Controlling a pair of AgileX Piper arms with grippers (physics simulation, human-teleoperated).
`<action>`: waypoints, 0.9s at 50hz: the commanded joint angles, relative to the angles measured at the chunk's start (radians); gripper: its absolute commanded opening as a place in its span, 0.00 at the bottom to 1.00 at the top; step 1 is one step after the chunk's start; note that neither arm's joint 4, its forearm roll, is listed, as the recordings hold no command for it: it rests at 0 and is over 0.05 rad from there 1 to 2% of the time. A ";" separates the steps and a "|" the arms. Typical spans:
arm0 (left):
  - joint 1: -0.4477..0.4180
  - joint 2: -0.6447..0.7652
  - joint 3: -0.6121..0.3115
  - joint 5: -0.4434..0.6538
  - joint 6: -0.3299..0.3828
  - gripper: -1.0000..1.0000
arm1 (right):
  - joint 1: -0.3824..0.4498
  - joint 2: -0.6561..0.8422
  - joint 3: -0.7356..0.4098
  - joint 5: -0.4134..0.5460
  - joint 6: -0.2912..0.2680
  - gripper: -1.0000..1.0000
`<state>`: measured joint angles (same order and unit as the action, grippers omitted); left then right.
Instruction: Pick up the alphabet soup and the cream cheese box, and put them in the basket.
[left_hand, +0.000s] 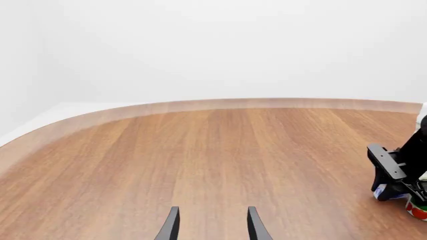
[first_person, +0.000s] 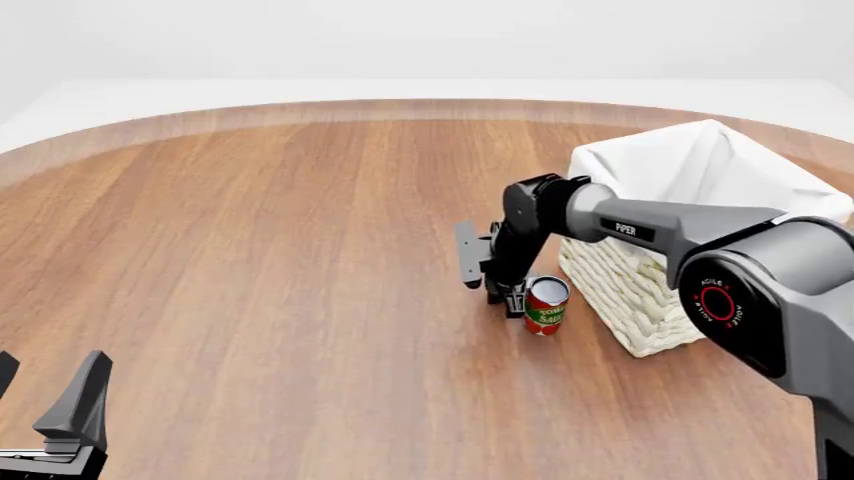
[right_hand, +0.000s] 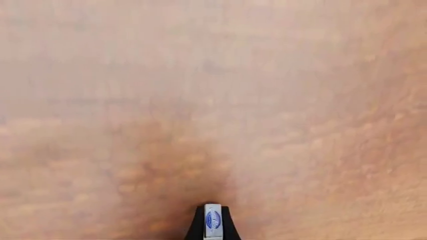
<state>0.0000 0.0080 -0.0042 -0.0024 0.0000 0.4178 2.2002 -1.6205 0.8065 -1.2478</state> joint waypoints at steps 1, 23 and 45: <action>0.000 0.000 0.000 0.000 0.000 1.00 | -0.005 0.018 0.005 -0.042 -0.002 0.00; 0.000 0.000 0.000 0.000 0.000 1.00 | 0.010 -0.031 0.039 -0.167 -0.006 0.00; 0.000 0.000 0.000 0.000 0.000 1.00 | 0.055 -0.109 0.087 -0.323 0.038 0.00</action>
<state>0.0000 0.0080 -0.0042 -0.0024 0.0000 0.4554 2.1244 -1.5632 0.5585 -1.2326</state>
